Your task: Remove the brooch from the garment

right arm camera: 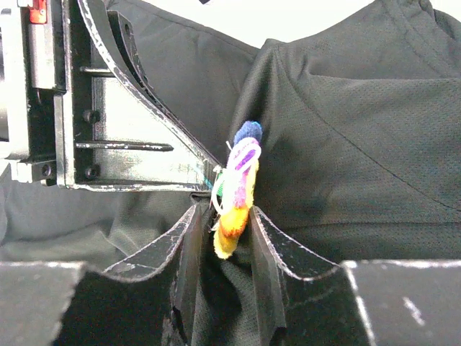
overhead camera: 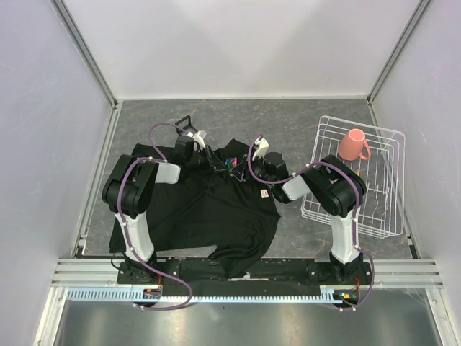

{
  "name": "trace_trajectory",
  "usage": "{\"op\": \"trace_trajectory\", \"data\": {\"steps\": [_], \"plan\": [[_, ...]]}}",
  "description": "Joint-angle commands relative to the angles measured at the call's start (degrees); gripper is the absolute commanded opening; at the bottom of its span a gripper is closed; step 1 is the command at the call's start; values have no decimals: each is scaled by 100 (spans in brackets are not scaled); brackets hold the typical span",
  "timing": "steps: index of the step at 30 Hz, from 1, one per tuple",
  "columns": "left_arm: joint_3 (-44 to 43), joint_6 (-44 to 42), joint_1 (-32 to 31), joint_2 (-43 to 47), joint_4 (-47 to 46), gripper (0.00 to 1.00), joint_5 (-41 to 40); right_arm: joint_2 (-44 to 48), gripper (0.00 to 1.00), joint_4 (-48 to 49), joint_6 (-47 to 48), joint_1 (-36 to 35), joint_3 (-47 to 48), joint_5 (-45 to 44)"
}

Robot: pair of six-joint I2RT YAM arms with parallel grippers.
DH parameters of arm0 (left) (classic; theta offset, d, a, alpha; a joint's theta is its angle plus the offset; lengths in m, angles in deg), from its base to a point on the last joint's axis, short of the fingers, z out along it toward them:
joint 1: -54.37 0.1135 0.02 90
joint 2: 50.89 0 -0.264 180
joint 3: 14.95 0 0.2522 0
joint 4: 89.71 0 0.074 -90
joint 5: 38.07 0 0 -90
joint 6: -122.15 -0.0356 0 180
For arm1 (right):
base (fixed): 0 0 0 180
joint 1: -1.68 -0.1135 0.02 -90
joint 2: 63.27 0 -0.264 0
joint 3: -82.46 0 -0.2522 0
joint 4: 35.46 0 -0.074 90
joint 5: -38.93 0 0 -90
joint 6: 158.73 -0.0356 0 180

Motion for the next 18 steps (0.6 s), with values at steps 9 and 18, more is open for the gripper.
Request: {"op": "trace_trajectory", "data": {"steps": [9,18], "plan": [[75,90,-46,-59,-42,12,-22,-223,44,436,-209,-15,175,126],[119,160,-55,-51,-42,11,-66,-364,47,524,-385,-32,289,-76]]}}
